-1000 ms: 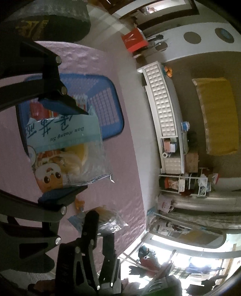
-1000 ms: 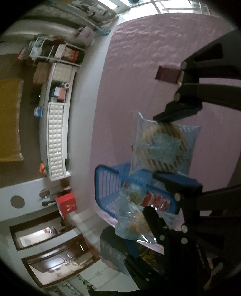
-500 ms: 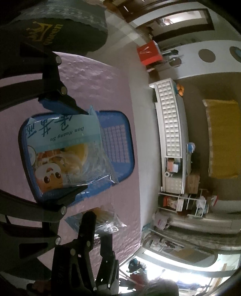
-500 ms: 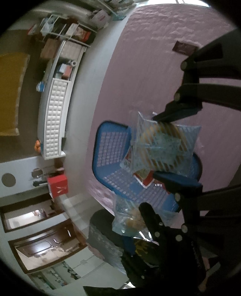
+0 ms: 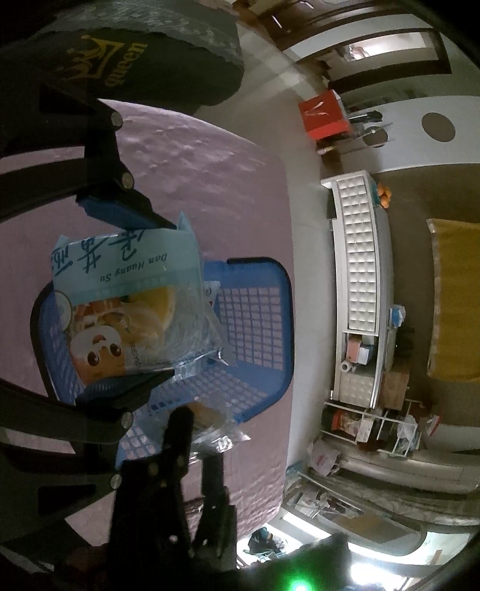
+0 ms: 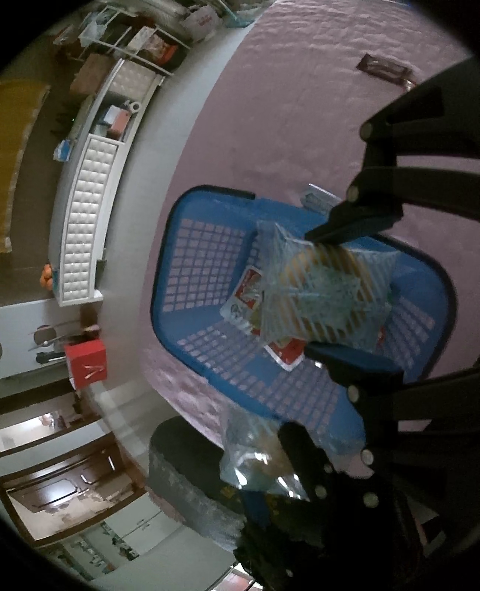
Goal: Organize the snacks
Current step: 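Release the cookie pack into the basket with the right gripper while the left holds the pastry pack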
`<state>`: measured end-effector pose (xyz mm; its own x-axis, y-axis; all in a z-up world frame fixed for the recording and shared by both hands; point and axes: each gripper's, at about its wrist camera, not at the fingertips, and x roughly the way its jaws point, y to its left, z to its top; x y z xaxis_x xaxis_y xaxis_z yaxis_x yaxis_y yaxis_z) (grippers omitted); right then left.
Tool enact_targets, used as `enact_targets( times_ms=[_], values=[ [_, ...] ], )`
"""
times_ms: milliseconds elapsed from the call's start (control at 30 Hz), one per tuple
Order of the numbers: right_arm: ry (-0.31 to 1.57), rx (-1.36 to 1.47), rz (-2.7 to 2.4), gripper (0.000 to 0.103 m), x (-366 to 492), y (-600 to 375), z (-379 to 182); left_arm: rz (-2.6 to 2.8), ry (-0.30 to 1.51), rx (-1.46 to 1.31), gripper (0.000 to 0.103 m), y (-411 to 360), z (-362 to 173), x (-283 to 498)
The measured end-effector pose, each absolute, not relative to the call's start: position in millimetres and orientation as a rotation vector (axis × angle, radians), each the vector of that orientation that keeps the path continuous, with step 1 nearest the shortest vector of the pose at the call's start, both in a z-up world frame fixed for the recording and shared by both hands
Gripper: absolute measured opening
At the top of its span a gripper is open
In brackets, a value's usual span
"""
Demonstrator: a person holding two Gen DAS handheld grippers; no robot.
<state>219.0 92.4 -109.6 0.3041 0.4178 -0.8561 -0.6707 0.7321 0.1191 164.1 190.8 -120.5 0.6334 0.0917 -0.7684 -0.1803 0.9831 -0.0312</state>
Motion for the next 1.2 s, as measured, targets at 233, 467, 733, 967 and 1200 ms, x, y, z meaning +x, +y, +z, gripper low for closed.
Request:
enact_targets(
  times_ms=[233,467,733,967,1200],
  values=[
    [1.052,-0.325,0.709,0.057,237.7,110.3,-118.2,0.144,0.879,-0.086,0.066,199.1,-124.6,175.3],
    [1.102,-0.312,0.707,0.07,245.2,106.7,-128.8,0.161,0.902,-0.085,0.066,201.9,-129.4,179.3],
    [1.042,-0.285,0.677,0.083,234.5,89.1,-108.0,0.149,0.909,-0.089,0.066,194.0,-124.4,175.2],
    [1.029,-0.259,0.634,0.083,235.3,64.6,-100.7,0.115,0.904,-0.067,0.066,177.8,-120.1,190.1],
    [1.03,-0.236,0.593,0.083,256.8,49.9,-112.9,0.087,0.927,-0.03,0.066,161.0,-126.7,221.6]
  ],
)
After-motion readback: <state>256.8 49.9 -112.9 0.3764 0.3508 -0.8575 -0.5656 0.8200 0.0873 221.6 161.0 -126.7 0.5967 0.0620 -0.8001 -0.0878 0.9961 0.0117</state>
